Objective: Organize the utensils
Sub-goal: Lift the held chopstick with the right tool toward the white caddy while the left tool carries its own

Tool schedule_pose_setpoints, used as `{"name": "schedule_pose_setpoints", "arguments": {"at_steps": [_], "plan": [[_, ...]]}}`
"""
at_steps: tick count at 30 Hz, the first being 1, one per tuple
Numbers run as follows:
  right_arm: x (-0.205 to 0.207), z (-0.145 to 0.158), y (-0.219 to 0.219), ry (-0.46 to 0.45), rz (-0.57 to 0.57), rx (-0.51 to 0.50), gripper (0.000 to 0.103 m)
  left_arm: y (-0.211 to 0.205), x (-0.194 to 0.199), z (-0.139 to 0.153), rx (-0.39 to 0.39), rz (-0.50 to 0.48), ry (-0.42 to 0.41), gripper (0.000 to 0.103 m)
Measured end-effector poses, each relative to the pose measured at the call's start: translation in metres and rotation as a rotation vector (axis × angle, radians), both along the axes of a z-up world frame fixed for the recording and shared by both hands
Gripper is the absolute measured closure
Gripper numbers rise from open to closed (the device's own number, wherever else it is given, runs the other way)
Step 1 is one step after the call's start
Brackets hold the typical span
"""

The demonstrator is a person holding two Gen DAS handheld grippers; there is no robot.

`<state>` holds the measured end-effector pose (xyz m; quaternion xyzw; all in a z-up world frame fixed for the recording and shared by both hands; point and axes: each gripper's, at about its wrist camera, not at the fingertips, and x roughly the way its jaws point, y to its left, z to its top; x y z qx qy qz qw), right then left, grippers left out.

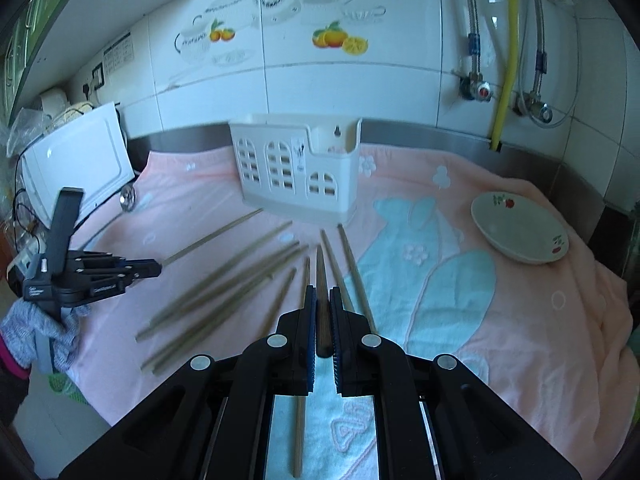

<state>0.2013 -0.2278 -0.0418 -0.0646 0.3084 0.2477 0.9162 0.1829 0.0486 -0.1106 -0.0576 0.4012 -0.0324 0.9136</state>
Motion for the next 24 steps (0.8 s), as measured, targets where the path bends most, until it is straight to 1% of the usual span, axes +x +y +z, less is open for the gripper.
{"name": "schedule_pose_setpoints", "arguments": {"at_steps": [3,6,9,12,16,24], "plan": [[0.0,0.012,0.004,-0.02,0.0,0.003,0.096,-0.004,-0.008,0.02,0.0,-0.02,-0.035,0.098],[0.002,0.022,0.007,-0.031,-0.002,0.006,0.097,-0.01,-0.018,0.046,0.009,-0.05,-0.085,0.098],[0.005,0.028,0.01,-0.035,-0.007,0.009,0.097,-0.013,-0.026,0.066,-0.002,-0.068,-0.105,0.098],[0.004,0.032,0.013,-0.045,-0.005,0.016,0.096,-0.016,-0.034,0.077,-0.002,-0.074,-0.135,0.098],[0.003,0.036,0.017,-0.052,-0.002,0.02,0.097,-0.017,-0.037,0.086,-0.015,-0.08,-0.154,0.098],[0.013,0.063,0.024,-0.058,0.02,0.006,0.096,-0.016,-0.021,0.106,-0.014,-0.083,-0.164,0.098]]}}
